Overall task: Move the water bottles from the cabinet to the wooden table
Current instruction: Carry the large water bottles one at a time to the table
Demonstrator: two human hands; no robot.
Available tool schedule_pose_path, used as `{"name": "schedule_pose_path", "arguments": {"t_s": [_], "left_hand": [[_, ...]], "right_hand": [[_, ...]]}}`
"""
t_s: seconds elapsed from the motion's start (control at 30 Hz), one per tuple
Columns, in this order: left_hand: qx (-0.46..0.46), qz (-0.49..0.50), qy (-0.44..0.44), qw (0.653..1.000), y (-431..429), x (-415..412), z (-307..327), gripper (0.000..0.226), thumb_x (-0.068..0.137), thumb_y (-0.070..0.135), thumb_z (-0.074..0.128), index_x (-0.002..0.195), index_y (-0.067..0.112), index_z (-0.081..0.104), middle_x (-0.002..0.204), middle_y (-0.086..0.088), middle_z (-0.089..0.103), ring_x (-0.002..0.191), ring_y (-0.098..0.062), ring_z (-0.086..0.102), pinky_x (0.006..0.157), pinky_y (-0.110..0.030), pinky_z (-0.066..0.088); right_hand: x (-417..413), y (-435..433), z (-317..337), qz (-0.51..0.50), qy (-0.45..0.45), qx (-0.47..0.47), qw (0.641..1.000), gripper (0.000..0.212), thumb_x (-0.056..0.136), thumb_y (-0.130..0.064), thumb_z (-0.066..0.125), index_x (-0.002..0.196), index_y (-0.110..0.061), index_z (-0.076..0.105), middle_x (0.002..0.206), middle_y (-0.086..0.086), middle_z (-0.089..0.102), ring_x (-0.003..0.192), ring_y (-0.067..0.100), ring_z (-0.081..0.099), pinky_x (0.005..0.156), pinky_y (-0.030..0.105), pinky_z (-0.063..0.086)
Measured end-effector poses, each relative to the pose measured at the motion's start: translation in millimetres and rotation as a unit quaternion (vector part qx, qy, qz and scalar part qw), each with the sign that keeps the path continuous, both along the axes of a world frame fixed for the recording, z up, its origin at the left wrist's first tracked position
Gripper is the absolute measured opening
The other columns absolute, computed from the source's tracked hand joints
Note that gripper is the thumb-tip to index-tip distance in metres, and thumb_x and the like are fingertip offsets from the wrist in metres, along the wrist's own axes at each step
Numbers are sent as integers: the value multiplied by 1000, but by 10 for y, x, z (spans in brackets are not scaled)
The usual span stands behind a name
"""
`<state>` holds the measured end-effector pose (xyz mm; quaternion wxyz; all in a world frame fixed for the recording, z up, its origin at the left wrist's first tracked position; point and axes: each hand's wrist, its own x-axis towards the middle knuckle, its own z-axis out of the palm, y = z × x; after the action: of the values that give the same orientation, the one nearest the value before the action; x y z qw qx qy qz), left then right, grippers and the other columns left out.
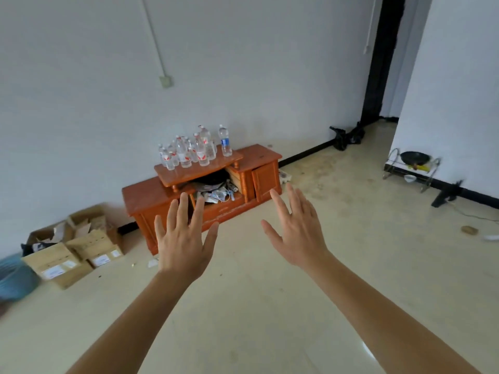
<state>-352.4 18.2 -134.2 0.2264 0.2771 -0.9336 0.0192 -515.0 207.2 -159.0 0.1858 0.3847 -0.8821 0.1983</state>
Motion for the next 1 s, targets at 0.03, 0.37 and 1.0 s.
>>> {"name": "schedule_pose_path", "arguments": {"t_s": [0.03,0.37,1.0], "left_hand": [[5,11,-3,1000,-146,-69,-46,69,100,62,21,159,27,16,168,-7,10,154,-30,8,121,-60,8],[46,103,-3,994,-2157,-1164,-576,75,96,63,15,158,22,23,166,-13,15,152,-35,15,118,-63,16],[73,73,-105,989,-5551,-5178,-1025,79,90,71,-7,158,31,-4,168,-6,-7,155,-29,0,122,-58,10]], "right_hand": [[-128,-216,-22,20,-2,4,1000,73,102,-64,28,161,-21,20,167,20,15,152,40,22,119,53,30],[-1391,-2535,-491,133,-6,59,989,76,102,-66,22,162,-27,-3,169,17,1,154,40,13,122,54,25],[-5411,-5606,-995,65,-41,75,994,80,100,-58,46,163,-22,14,166,23,16,148,45,28,117,55,33]]}}
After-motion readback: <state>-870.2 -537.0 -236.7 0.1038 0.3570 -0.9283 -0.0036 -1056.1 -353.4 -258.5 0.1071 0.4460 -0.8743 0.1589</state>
